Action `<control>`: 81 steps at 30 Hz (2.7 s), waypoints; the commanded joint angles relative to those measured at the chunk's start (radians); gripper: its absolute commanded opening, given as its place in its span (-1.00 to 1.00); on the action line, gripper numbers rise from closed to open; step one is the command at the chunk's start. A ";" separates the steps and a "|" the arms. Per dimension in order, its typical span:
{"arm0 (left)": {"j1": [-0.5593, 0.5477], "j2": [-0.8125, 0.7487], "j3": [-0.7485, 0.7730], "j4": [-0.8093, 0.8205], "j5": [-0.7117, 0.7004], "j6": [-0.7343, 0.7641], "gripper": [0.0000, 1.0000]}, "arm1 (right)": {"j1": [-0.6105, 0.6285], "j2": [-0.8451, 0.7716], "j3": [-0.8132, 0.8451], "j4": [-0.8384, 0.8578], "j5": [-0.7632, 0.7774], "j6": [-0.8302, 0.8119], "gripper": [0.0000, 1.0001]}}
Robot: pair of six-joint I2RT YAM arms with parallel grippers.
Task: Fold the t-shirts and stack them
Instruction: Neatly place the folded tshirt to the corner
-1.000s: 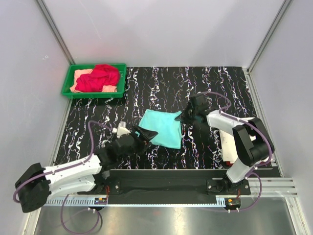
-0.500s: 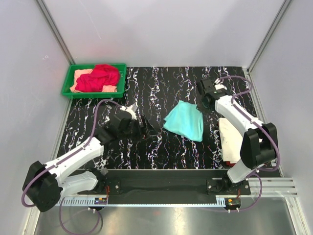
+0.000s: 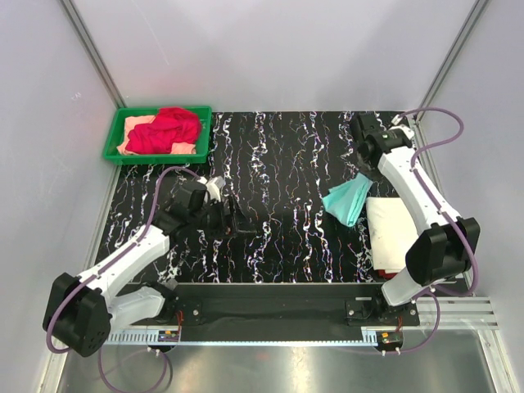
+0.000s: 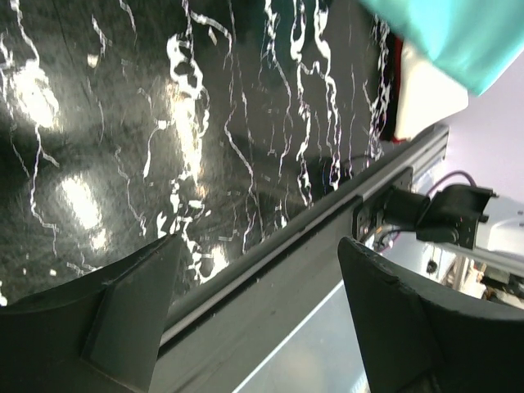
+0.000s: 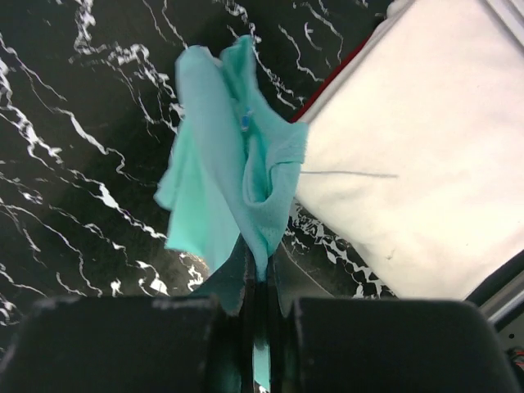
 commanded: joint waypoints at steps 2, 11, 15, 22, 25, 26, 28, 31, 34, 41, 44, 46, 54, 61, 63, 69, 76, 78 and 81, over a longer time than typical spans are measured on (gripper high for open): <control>0.034 0.003 -0.005 0.007 0.107 0.052 0.65 | -0.050 -0.049 0.106 -0.053 0.082 -0.011 -1.00; 0.049 0.026 -0.022 0.042 0.153 0.040 0.65 | -0.202 0.009 0.239 -0.004 -0.059 -0.141 -1.00; 0.052 0.042 -0.028 0.053 0.167 0.034 0.65 | -0.249 0.024 0.299 -0.027 -0.129 -0.164 -1.00; 0.058 0.063 -0.036 0.076 0.188 0.028 0.65 | -0.332 -0.025 0.302 -0.070 -0.239 -0.160 -1.00; 0.058 0.075 -0.041 0.082 0.199 0.028 0.65 | -0.373 -0.043 0.282 -0.066 -0.270 -0.163 -1.00; 0.060 0.078 -0.044 0.084 0.204 0.028 0.65 | -0.384 -0.046 0.282 -0.064 -0.290 -0.163 -1.00; 0.060 0.083 -0.047 0.087 0.207 0.028 0.64 | -0.398 -0.043 0.296 -0.075 -0.299 -0.166 -1.00; 0.063 0.089 -0.047 0.092 0.214 0.028 0.64 | -0.419 -0.043 0.308 -0.092 -0.322 -0.163 -1.00; 0.066 0.098 -0.045 0.095 0.222 0.031 0.64 | -0.426 -0.063 0.287 -0.098 -0.342 -0.158 -1.00; 0.072 0.117 -0.048 0.104 0.242 0.031 0.64 | -0.490 -0.124 0.193 -0.081 -0.376 -0.178 -1.00; 0.074 0.121 -0.055 0.111 0.250 0.031 0.64 | -0.522 -0.143 0.155 -0.067 -0.396 -0.193 -1.00; 0.074 0.126 -0.056 0.118 0.254 0.028 0.64 | -0.548 -0.155 0.121 -0.055 -0.418 -0.203 -1.00; 0.075 0.129 -0.061 0.118 0.265 0.029 0.64 | -0.639 -0.204 0.035 -0.038 -0.477 -0.235 -1.00; 0.077 0.137 -0.065 0.130 0.273 0.022 0.63 | -0.717 -0.221 0.006 -0.027 -0.501 -0.298 -1.00; 0.077 0.138 -0.067 0.131 0.276 0.022 0.63 | -0.732 -0.232 -0.009 -0.027 -0.497 -0.311 -1.00; 0.081 0.140 -0.068 0.134 0.285 0.023 0.63 | -0.781 -0.298 -0.113 0.012 -0.503 -0.356 -1.00; 0.089 0.152 -0.068 0.141 0.302 0.022 0.63 | -0.834 -0.330 -0.186 0.057 -0.474 -0.368 -1.00; 0.090 0.151 -0.068 0.139 0.305 0.022 0.63 | -0.846 -0.326 -0.190 0.059 -0.468 -0.380 -1.00; 0.092 0.149 -0.071 0.141 0.305 0.023 0.63 | -0.852 -0.330 -0.213 0.062 -0.480 -0.379 -1.00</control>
